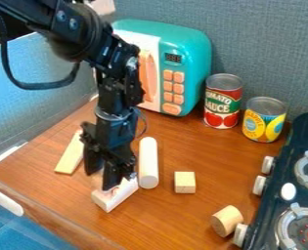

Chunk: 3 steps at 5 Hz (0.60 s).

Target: Put the square with a hole above the white rectangle block

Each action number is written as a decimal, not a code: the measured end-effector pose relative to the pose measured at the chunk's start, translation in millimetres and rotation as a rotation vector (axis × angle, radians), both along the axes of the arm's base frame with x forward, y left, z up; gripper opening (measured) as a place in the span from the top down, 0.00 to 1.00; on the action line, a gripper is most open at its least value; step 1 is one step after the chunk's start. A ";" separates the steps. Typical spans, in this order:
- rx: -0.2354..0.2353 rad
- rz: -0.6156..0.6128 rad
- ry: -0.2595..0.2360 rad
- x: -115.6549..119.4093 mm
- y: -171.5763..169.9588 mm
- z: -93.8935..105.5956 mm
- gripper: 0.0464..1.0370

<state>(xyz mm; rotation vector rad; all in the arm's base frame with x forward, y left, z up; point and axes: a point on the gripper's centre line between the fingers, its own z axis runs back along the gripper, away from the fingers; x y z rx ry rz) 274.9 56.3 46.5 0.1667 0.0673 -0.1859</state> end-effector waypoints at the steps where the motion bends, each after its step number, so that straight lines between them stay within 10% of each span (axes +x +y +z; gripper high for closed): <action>1: -0.001 0.007 -0.009 1.0 -0.3 -0.4 0.51; 3: -0.002 0.006 -0.021 3.4 -6.9 -0.5 0.51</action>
